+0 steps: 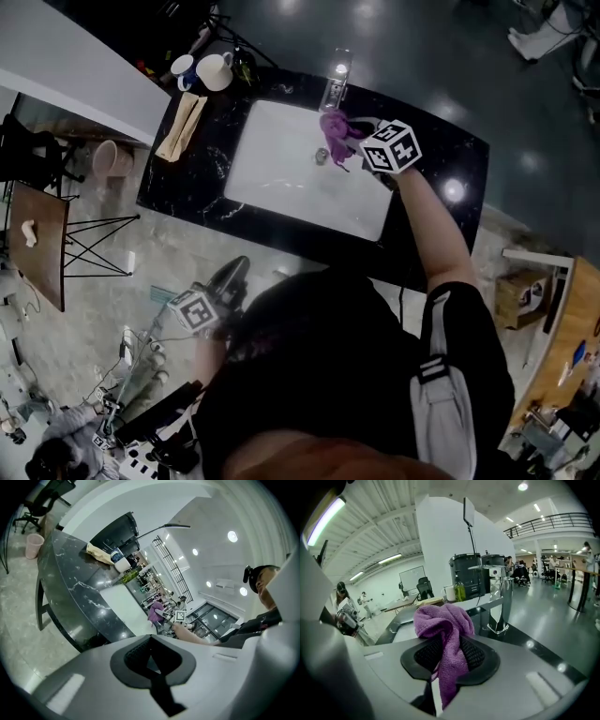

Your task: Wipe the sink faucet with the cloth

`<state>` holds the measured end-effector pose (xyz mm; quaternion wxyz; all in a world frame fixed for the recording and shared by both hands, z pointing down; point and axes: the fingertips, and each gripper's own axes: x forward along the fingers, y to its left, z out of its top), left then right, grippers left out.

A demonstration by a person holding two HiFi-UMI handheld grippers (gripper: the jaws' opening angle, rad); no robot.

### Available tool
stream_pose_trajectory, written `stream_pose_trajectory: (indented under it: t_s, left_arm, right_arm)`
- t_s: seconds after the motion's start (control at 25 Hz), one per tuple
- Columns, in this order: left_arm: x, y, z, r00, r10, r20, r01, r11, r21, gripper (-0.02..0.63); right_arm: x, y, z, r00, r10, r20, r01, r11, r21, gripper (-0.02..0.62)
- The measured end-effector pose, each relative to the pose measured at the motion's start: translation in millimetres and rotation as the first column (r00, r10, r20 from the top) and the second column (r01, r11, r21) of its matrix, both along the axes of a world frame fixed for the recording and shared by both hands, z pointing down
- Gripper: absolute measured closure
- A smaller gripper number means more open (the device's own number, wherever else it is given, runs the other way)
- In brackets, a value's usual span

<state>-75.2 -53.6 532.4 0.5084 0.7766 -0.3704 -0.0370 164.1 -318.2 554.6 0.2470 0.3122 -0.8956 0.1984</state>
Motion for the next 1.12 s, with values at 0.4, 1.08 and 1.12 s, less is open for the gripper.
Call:
stream_pose_trajectory:
  t_s: [0.4,1.08,1.12]
  left_arm:
    - [16,8,11,0.998,-0.059,0.035,0.061,0.996,-0.061,0.604]
    - [7,15,8,0.996,-0.088,0.008,0.088,0.994,-0.066,0.604]
    - [6,15,8,0.996,-0.086,-0.003,0.085,0.995,-0.059,0.604]
  right_arm:
    - [34,-92,33,0.964,0.257,0.072,-0.255,0.966,-0.032,0.491]
    - [61,-88,16,0.912,0.403,0.076,-0.388,0.909,-0.152,0.491]
    - [69,-90,7,0.902,0.422,0.094,-0.408,0.902,-0.139,0.491]
